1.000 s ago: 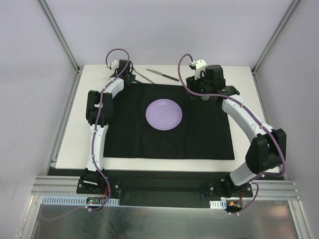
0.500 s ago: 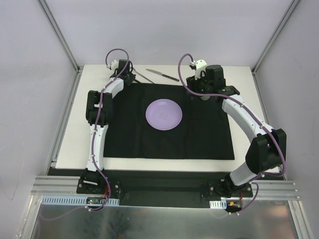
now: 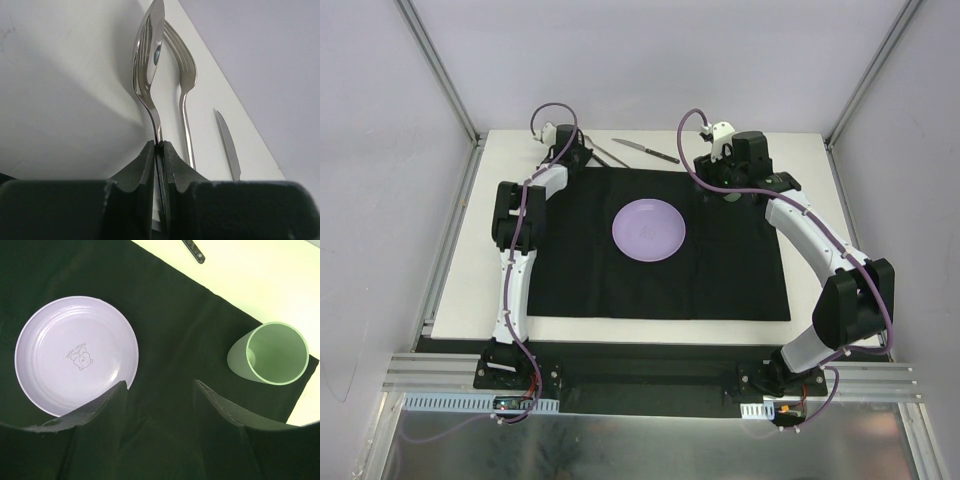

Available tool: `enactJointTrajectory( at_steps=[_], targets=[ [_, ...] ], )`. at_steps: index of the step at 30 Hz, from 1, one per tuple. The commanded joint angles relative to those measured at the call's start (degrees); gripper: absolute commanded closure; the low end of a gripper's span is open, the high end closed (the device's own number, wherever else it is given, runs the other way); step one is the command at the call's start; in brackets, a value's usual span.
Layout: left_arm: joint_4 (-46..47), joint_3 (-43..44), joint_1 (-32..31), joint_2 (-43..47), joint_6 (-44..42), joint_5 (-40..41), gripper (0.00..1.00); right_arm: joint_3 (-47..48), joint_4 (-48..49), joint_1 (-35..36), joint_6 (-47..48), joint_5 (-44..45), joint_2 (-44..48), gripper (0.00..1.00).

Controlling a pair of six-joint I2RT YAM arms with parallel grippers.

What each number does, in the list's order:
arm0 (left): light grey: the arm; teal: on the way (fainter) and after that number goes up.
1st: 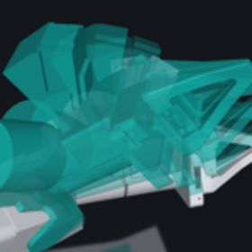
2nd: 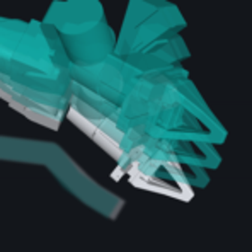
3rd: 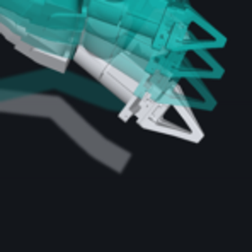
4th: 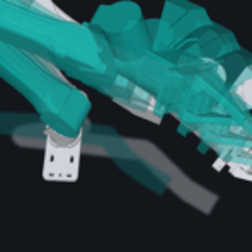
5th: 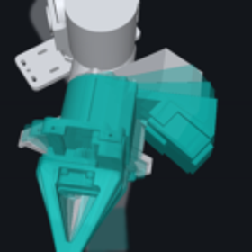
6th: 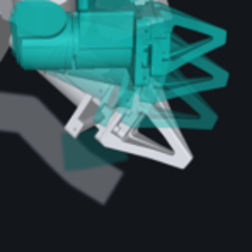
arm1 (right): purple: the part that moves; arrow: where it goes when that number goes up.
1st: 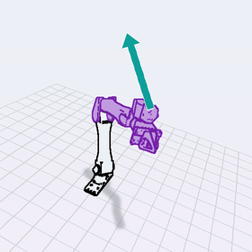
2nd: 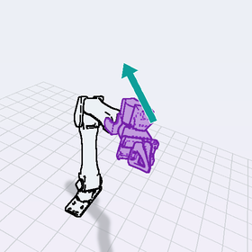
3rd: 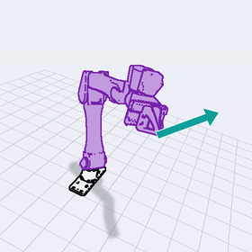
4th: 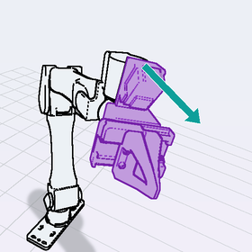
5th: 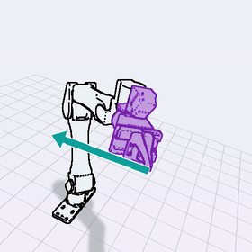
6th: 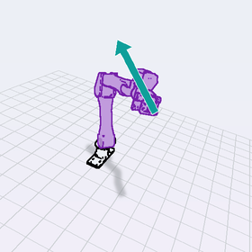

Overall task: Set the dinner table for one person
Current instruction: Pick up the spoon from the center of the board.

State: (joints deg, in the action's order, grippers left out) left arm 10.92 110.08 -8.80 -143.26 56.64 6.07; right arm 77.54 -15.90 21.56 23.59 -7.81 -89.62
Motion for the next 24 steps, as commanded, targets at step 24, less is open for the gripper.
enactJointTrajectory(
  at_steps=[24],
  targets=[
    [17.12, -7.69, 7.65, 15.2, 4.44, -9.29, 1.0, 2.79, -1.5, -0.29, -0.04, -3.61, -1.52, 0.42]
  ],
)
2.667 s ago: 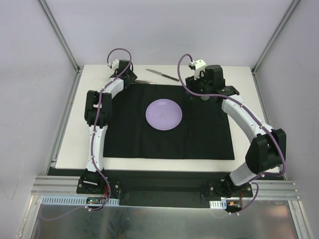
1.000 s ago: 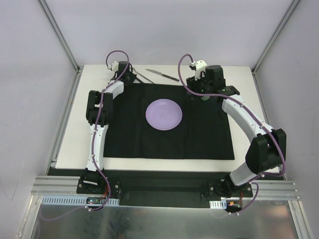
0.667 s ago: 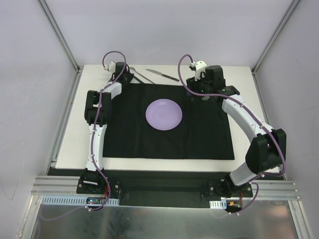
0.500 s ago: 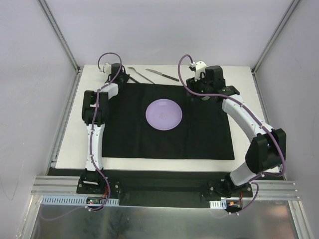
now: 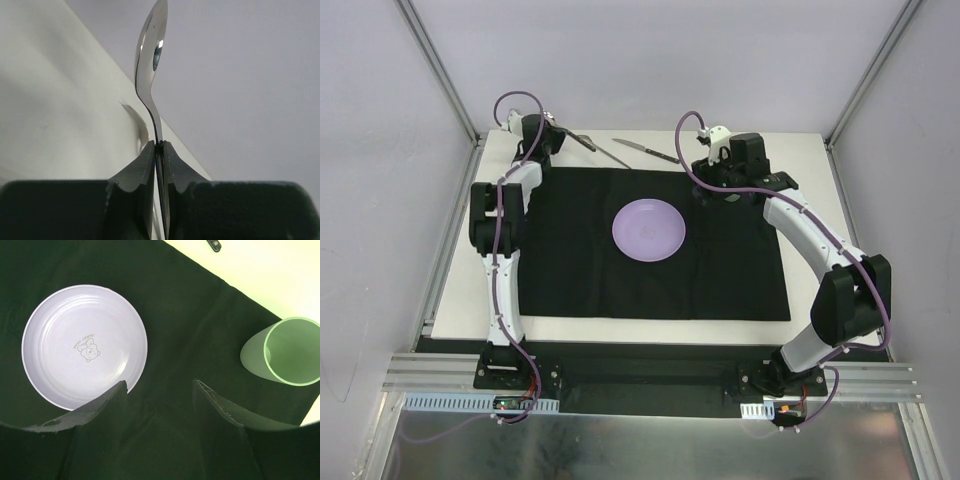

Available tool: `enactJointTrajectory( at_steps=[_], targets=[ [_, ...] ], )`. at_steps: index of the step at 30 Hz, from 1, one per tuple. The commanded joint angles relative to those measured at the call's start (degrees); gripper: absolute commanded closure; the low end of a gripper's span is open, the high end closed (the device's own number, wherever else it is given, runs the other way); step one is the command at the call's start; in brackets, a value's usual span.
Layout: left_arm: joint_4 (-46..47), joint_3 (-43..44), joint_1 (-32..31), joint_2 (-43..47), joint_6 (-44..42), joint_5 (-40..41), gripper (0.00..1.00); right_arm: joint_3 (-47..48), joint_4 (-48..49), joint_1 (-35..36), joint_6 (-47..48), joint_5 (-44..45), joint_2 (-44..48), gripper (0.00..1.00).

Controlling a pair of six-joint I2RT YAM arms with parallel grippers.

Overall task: Set the dinner table for one person
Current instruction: Pick up the spoon from the center of the board.

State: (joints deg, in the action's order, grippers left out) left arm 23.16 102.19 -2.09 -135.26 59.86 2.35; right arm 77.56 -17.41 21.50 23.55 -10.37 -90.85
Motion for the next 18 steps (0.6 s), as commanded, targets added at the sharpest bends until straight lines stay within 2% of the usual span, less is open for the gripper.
enactJointTrajectory(
  at_steps=[1, 5, 8, 14, 18],
  targets=[
    [4.53, 0.03, 1.12, 7.64, 0.97, -6.91, 1.0, 2.86, 0.01, -0.14, 0.0, -1.05, -0.47, 0.42],
    [-1.52, -0.49, 1.74, 12.46, -2.72, -14.11, 1.0, 3.47, -0.17, -0.23, -0.08, -1.23, -0.82, 0.42],
    [-11.1, 0.72, 3.84, 16.06, -8.16, -19.82, 1.0, 3.65, -0.26, -0.14, -0.35, -1.67, -0.73, 0.42],
    [-22.88, -3.91, 7.88, 23.97, -16.16, -32.03, 1.0, 2.78, -0.43, -0.23, -1.14, -2.64, 0.58, 0.42],
    [-33.23, -4.2, 9.12, 27.59, -25.63, -38.29, 1.0, 1.63, -1.31, -0.05, -1.49, -3.08, 2.08, 0.42]
  ],
)
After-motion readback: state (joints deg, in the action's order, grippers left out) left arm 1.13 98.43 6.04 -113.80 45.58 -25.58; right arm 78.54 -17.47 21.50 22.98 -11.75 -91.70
